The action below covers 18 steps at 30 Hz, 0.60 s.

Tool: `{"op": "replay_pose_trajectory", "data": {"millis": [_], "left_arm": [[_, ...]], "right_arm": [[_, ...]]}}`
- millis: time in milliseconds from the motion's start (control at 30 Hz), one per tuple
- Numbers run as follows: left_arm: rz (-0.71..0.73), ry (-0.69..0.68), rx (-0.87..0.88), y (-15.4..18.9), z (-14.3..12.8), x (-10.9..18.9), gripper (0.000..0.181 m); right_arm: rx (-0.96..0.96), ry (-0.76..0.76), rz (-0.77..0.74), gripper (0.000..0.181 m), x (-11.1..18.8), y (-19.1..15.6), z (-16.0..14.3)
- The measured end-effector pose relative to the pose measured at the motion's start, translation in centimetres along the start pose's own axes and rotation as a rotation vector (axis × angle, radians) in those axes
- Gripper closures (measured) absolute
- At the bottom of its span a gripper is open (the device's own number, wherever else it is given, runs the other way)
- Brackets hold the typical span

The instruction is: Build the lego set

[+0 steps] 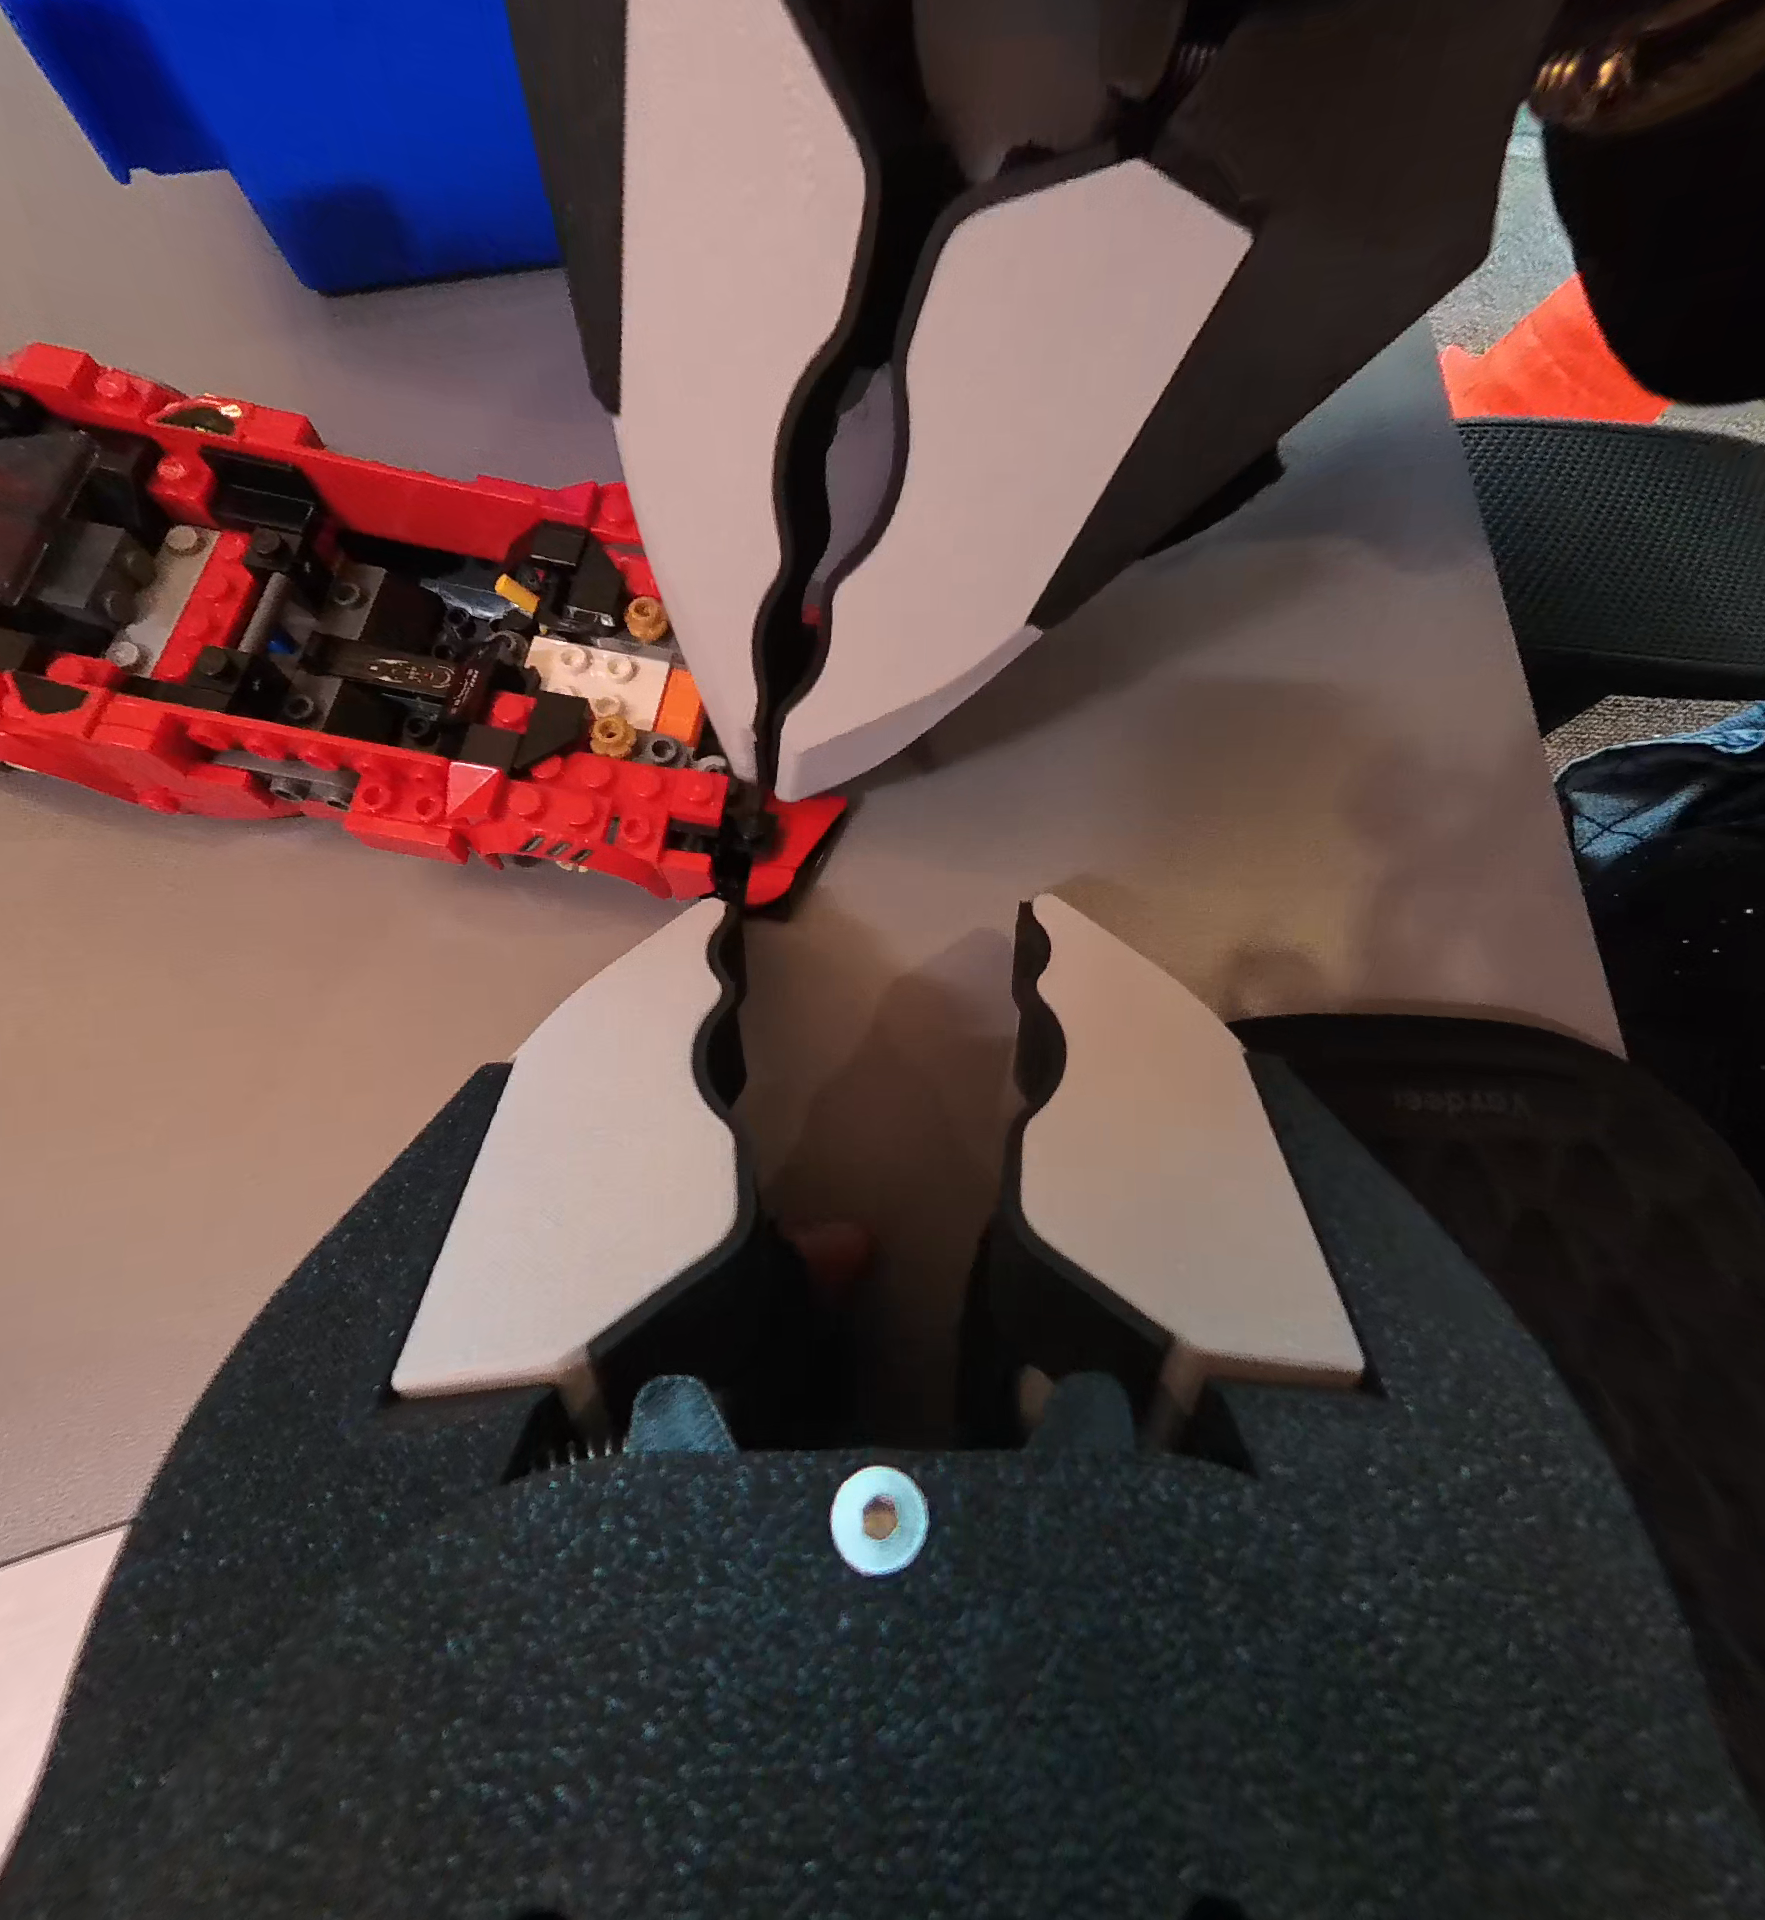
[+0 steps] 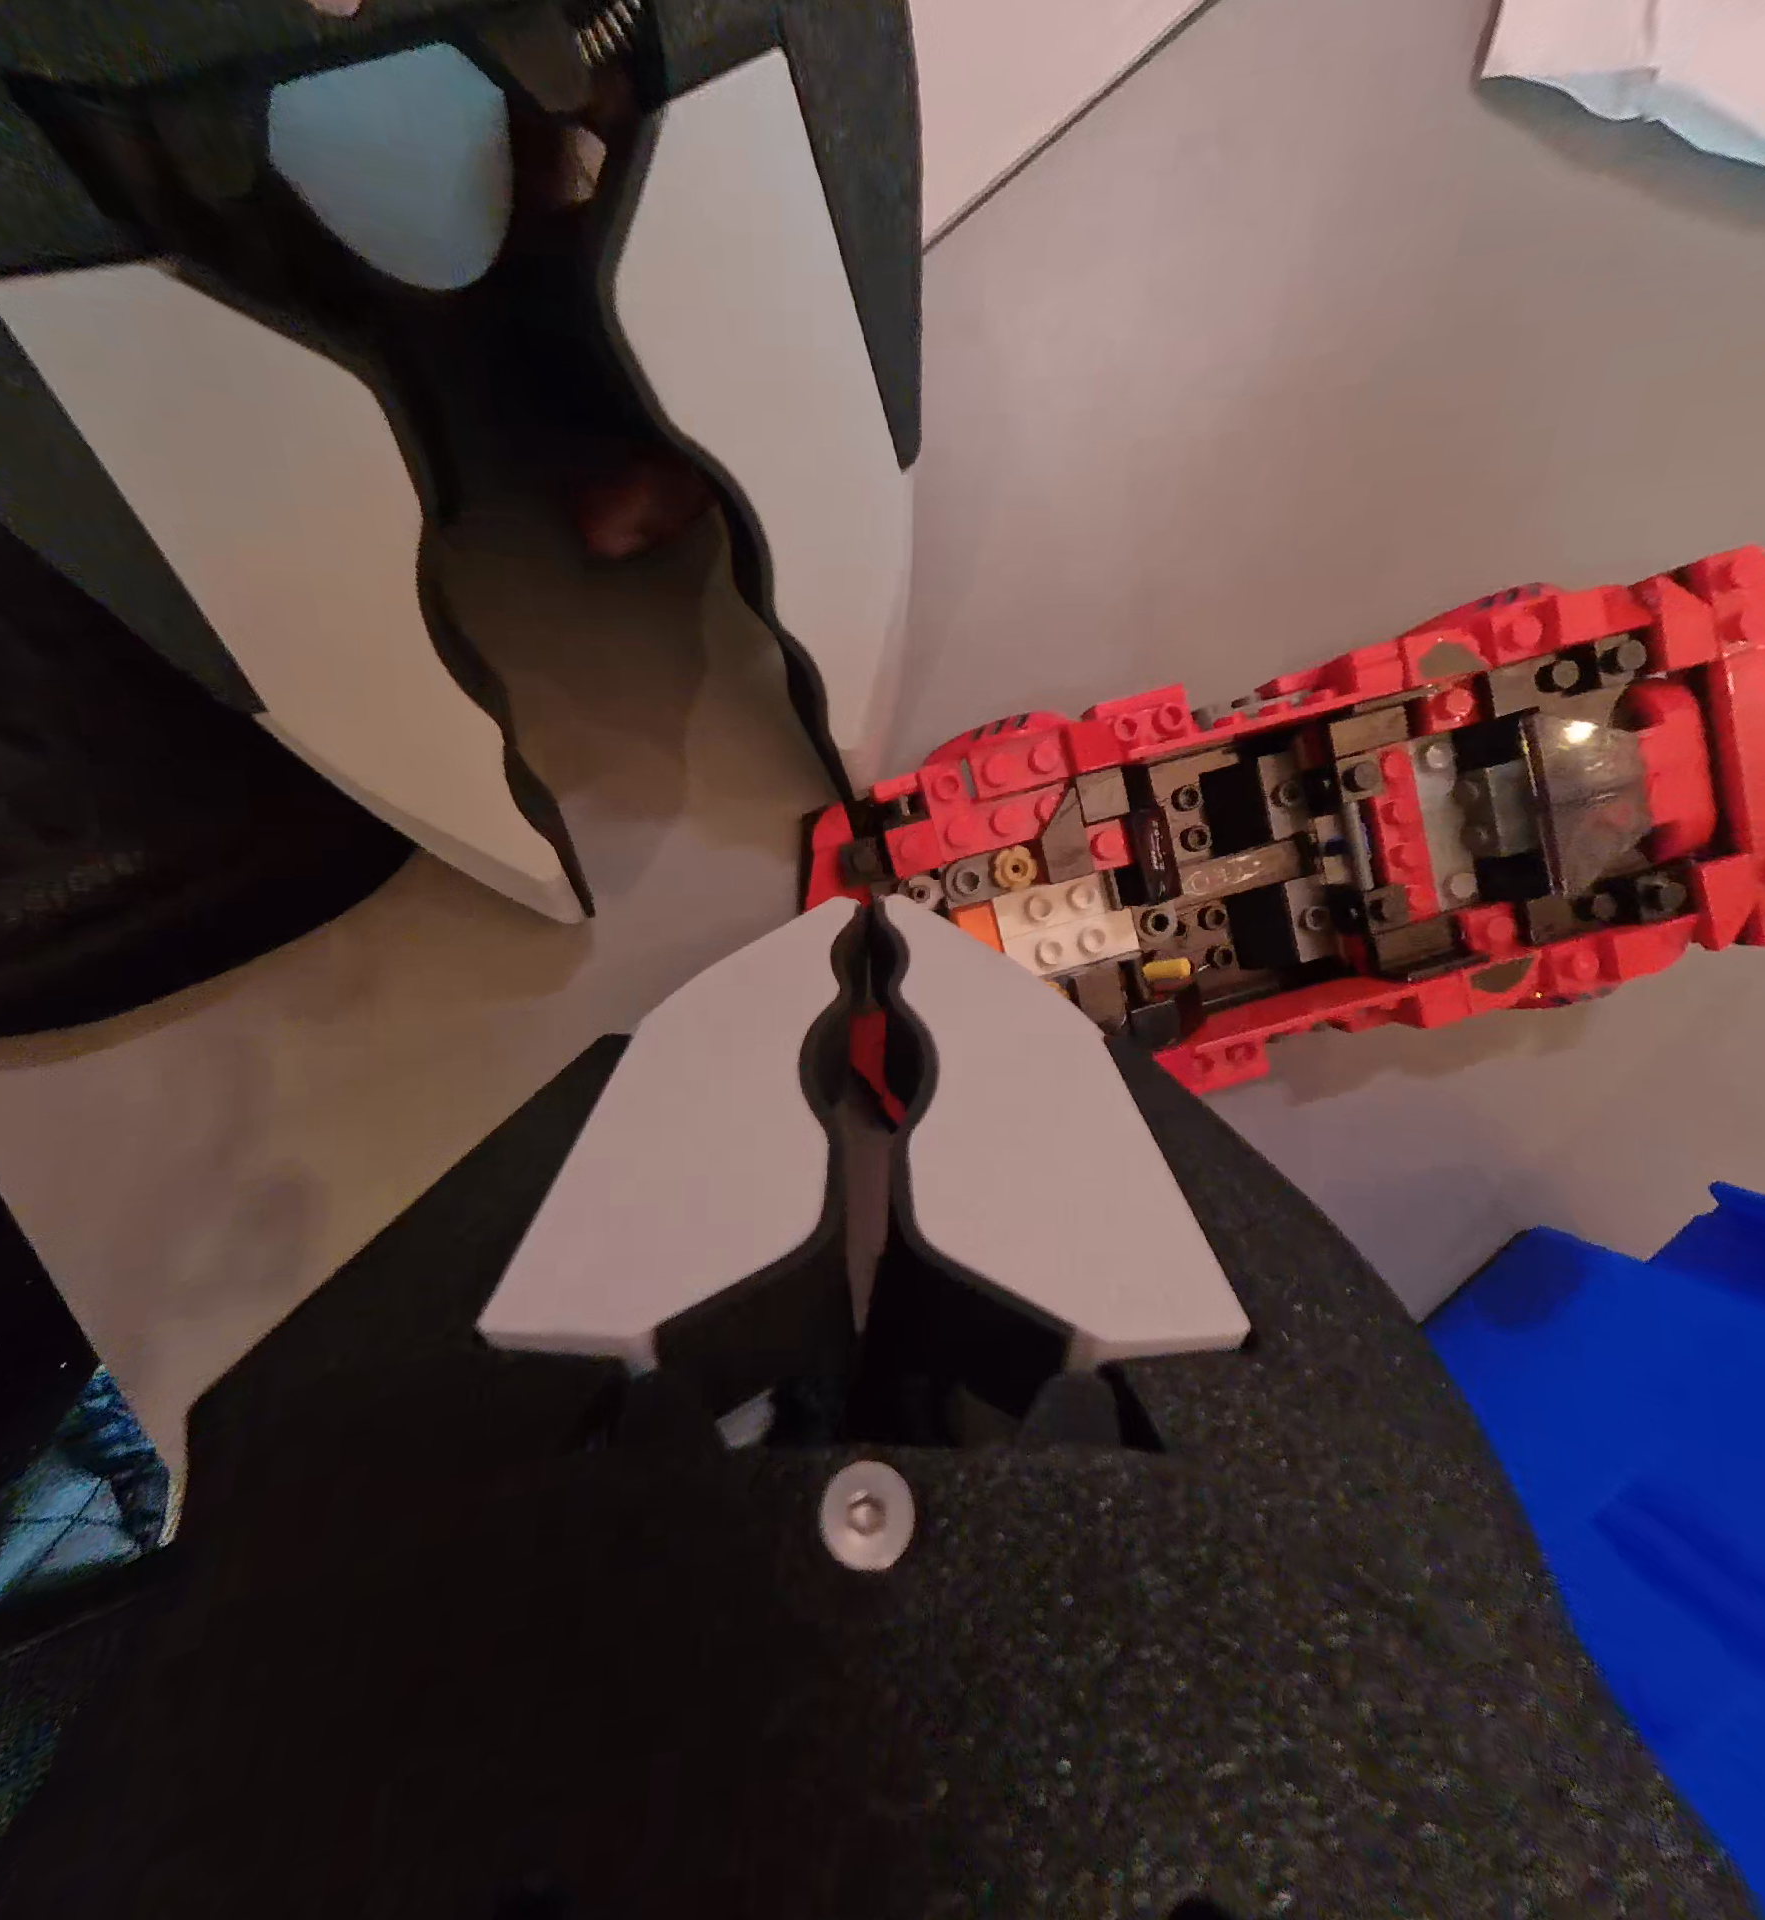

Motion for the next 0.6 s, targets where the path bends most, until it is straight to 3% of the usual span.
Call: {"op": "replay_pose_trajectory", "data": {"millis": [433, 500, 600], "left_arm": [[0.0, 0.003, 0.026, -0.2, -0.1, 0.3, 0.133], [0.022, -0.008, 0.017, -0.6, -0.2, 1.1, 0.136], [0.051, 0.078, 0.041, -1.3, 0.2, 3.3, 0.139]], "right_arm": [[-0.059, -0.078, 0.081, 0.181, -0.6, 0.7, 0.6], [-0.091, -0.087, 0.086, 0.181, -0.6, 0.8, 0.7], [-0.097, -0.116, 0.067, 0.181, -0.7, 0.6, 0.9]]}}
Point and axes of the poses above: each gripper's, where its closed fingertips meet, x back along the fingers, z out of its top, y = z × x across the jaws, the point moved 10 cm from there along x, back along the fingers, and after that the axes turned 7 degrees about y, right-handed, at the moved point
